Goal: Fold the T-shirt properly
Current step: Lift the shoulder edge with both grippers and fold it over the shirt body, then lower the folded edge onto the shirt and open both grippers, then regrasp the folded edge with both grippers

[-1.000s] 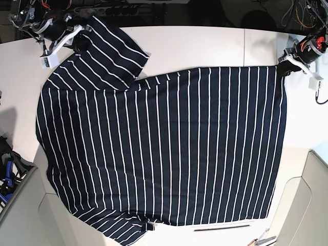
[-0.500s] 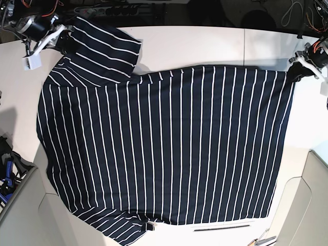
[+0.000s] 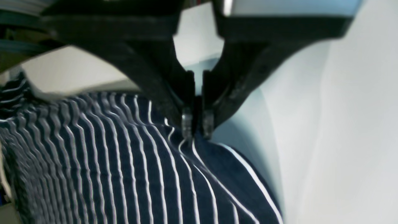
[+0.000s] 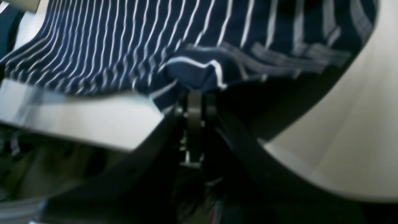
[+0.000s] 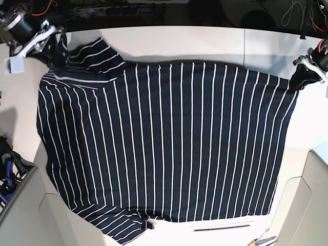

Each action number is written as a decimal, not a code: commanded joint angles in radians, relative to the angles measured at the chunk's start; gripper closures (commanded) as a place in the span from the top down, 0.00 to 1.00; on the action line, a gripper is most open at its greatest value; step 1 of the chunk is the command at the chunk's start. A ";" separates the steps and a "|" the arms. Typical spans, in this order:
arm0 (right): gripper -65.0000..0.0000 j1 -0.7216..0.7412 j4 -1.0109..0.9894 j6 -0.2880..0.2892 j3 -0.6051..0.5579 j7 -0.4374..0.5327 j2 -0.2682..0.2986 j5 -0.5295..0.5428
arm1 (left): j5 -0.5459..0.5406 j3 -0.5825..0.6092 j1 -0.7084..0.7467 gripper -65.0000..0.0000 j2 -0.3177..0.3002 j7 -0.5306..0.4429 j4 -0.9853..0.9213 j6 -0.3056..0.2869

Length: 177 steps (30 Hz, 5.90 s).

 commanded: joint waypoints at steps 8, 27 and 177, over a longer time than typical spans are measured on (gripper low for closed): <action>0.00 0.199 -0.064 0.000 0.003 0.034 0.025 -0.037 | 0.101 0.026 -0.101 0.00 -0.018 -0.103 -0.042 -0.013; 0.00 0.713 -0.641 0.001 -0.099 0.049 0.176 -0.129 | 0.367 0.163 -0.442 0.00 -0.024 -0.237 -0.291 0.115; 0.00 0.609 -0.789 0.012 -0.098 0.052 0.156 -0.132 | 0.369 0.068 -0.346 0.00 0.068 -0.156 -0.271 0.050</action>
